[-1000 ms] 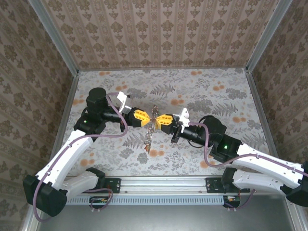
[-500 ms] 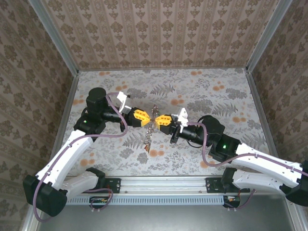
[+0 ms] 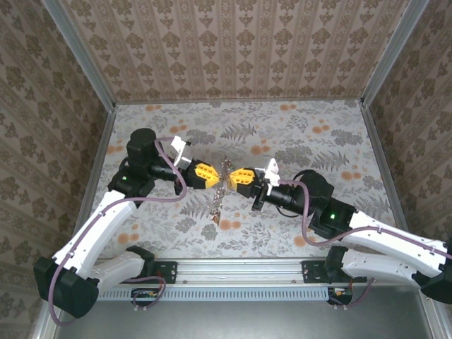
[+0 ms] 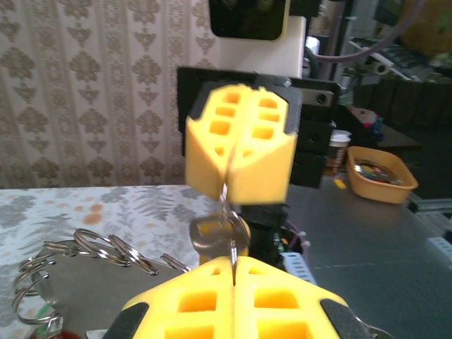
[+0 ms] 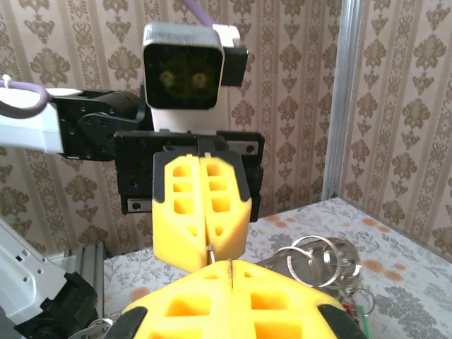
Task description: Put the keys on the keyring
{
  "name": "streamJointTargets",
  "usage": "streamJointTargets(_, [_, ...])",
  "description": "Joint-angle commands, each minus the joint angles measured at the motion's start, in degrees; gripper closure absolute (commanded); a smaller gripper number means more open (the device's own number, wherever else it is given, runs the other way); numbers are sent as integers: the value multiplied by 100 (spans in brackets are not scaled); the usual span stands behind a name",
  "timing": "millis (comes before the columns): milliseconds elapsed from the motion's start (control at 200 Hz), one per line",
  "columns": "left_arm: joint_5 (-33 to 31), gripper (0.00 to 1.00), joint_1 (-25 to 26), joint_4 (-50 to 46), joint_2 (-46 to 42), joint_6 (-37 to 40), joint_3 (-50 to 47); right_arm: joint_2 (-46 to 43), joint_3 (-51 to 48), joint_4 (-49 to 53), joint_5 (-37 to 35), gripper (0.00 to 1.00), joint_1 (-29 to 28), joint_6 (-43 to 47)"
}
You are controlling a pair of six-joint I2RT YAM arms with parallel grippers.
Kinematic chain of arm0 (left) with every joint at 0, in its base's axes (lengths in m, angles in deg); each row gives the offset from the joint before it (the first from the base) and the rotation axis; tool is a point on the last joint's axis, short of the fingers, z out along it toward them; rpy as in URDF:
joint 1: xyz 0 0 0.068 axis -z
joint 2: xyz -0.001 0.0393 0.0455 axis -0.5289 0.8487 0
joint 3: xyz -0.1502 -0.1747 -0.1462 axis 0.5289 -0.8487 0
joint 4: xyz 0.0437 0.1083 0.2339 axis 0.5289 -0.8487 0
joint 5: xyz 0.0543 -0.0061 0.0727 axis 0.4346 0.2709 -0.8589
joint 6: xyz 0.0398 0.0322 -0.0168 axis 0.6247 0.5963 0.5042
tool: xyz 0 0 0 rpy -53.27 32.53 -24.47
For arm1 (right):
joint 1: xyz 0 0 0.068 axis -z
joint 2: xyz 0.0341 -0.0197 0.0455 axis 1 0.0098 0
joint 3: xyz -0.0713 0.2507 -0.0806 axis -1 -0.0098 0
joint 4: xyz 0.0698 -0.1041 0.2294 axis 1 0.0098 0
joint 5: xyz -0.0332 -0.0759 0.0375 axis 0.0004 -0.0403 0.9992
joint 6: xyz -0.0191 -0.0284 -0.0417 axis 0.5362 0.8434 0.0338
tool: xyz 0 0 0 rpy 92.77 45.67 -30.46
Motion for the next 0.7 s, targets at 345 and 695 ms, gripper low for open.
streamJointTargets(345, [993,100,-125,-2302,335,2151,1015,-204,-181,-372,-641,100,-667,149])
streamJointTargets(695, [1052,100,-406,-2254,350,2195,953,79,-289,-1003,-1421,100,-1061,298])
